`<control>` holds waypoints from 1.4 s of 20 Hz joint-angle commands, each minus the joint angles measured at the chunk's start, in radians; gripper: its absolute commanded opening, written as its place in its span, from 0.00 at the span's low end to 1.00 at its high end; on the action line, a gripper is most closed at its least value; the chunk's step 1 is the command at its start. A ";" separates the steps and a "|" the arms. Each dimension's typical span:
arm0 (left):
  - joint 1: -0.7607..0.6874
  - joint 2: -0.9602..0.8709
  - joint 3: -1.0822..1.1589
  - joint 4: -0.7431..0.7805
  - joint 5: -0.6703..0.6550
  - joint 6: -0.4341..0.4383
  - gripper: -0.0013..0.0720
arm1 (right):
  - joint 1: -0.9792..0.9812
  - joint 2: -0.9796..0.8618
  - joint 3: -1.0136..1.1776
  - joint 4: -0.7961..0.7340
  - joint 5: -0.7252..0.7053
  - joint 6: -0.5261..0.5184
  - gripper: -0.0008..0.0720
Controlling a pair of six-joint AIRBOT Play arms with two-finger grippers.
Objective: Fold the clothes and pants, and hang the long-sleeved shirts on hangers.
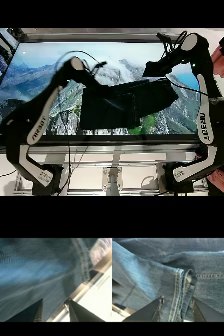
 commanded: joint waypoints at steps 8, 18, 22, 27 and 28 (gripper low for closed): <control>0.399 0.064 -0.237 0.084 -0.149 0.038 0.71 | 0.005 -0.219 -0.103 0.142 0.040 -0.076 0.65; 0.305 0.053 -0.319 0.193 -0.001 0.069 0.85 | 0.042 -0.266 -0.104 0.085 0.032 -0.150 0.73; 0.267 0.028 -0.319 0.200 -0.009 0.055 0.85 | 0.045 -0.273 -0.105 0.079 -0.011 -0.158 0.77; 0.232 -0.013 -0.320 0.201 -0.004 0.055 0.85 | 0.083 -0.343 -0.104 0.099 -0.052 -0.163 0.77; 0.232 -0.016 -0.320 0.204 -0.003 0.055 0.85 | 0.087 -0.351 -0.104 0.101 -0.076 -0.161 0.77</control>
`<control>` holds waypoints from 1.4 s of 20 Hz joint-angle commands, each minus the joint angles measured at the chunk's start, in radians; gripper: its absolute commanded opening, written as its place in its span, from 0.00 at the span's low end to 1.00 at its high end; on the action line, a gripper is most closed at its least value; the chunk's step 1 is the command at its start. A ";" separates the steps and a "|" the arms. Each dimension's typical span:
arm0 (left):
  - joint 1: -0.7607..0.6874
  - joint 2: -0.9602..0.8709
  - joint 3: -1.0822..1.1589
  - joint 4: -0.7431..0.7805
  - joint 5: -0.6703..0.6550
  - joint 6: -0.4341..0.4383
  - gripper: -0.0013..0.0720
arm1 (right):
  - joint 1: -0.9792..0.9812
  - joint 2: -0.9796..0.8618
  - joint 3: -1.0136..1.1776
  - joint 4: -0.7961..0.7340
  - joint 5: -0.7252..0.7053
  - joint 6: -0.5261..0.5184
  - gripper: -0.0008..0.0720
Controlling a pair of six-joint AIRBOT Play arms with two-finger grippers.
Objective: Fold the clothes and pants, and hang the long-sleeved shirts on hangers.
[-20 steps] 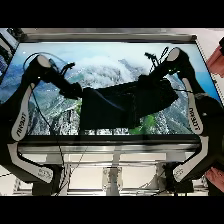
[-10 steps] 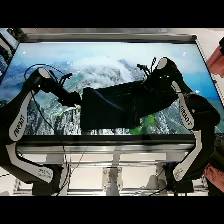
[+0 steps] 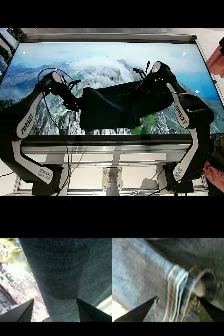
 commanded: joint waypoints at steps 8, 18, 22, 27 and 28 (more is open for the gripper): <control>-0.010 -0.018 0.000 0.007 0.011 -0.001 0.85 | 0.053 -0.039 0.135 0.084 -0.135 -0.005 0.03; -0.010 -0.018 0.000 -0.034 0.031 -0.008 0.85 | 0.053 -0.009 0.196 -0.077 -0.191 0.089 0.04; -0.010 -0.018 0.000 -0.099 0.074 -0.008 0.85 | 0.052 -0.020 0.208 -0.090 -0.162 0.110 0.46; -0.011 -0.037 0.000 -0.121 0.088 -0.036 0.69 | 0.022 0.004 0.269 -0.111 -0.078 0.119 0.47; -0.011 -0.048 0.000 -0.121 0.088 -0.038 0.50 | 0.011 0.020 0.269 -0.111 -0.069 0.119 0.47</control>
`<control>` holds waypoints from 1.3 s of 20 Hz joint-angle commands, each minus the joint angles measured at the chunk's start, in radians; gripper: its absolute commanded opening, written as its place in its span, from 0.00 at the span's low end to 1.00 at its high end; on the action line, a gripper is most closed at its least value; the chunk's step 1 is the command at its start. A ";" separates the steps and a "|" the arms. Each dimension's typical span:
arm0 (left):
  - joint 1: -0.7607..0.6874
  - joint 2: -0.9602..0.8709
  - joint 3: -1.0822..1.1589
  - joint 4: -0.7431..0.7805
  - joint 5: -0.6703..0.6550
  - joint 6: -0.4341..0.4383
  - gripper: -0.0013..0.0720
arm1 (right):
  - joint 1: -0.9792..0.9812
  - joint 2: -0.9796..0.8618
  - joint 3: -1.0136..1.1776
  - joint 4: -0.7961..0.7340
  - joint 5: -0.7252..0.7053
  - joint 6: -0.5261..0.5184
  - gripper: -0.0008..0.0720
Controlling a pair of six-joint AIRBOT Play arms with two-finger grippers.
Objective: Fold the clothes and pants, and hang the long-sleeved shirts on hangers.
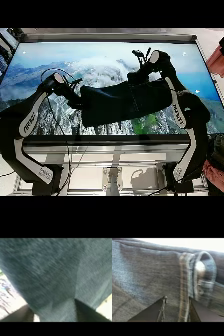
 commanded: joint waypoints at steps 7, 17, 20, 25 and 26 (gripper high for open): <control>0.131 0.060 0.085 0.119 -0.186 -0.098 0.05 | -0.127 0.135 0.014 -0.009 0.208 0.008 0.47; 0.190 0.176 0.709 0.174 -0.472 -0.197 0.05 | -0.164 0.159 0.014 0.012 0.283 0.008 0.47; 0.113 0.171 0.736 0.174 -0.473 -0.219 0.05 | -0.164 0.159 0.014 0.012 0.285 0.008 0.47; -0.090 0.064 0.736 0.173 -0.409 -0.269 0.05 | -0.164 0.159 0.014 0.029 0.287 0.008 0.47; -0.135 0.034 0.736 0.166 -0.375 -0.275 0.05 | -0.164 0.159 0.014 0.035 0.287 0.008 0.47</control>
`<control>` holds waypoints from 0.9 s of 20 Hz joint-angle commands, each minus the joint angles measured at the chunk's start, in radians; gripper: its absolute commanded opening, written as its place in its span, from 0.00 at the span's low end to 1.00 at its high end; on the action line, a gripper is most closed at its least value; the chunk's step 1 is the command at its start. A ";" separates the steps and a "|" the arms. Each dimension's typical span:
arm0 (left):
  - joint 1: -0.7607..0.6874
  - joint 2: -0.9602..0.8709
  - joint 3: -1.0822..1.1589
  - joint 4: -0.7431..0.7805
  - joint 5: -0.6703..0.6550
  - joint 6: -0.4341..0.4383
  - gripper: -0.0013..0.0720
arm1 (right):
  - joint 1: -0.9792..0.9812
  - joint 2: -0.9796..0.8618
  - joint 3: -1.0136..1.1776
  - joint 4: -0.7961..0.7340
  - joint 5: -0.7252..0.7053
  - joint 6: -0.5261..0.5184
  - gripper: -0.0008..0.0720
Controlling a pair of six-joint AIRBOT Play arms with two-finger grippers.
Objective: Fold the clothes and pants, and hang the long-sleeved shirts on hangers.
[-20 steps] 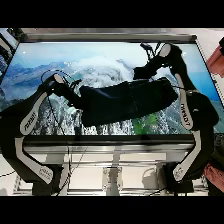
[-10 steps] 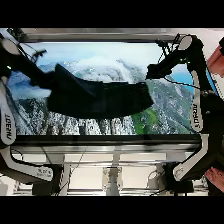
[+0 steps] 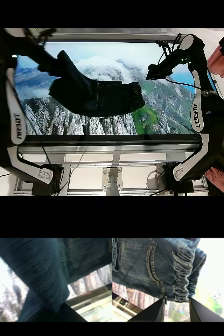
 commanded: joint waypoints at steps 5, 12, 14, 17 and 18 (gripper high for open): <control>-0.242 -0.199 0.011 -0.157 0.252 -0.087 0.05 | -0.001 0.000 -0.002 0.020 0.003 0.000 0.47; -0.308 -0.329 -0.027 -0.492 0.460 -0.023 0.05 | -0.003 0.000 -0.002 -0.006 -0.004 0.000 0.47; -0.324 -0.354 -0.043 -0.543 0.513 0.018 0.08 | -0.003 0.000 -0.002 -0.025 -0.004 0.000 0.47; -0.339 -0.388 -0.047 -0.575 0.571 0.049 0.25 | -0.003 0.000 -0.002 -0.027 -0.005 -0.001 0.47; -0.343 -0.396 -0.048 -0.602 0.573 0.080 0.25 | -0.003 0.000 -0.002 -0.032 -0.007 -0.001 0.47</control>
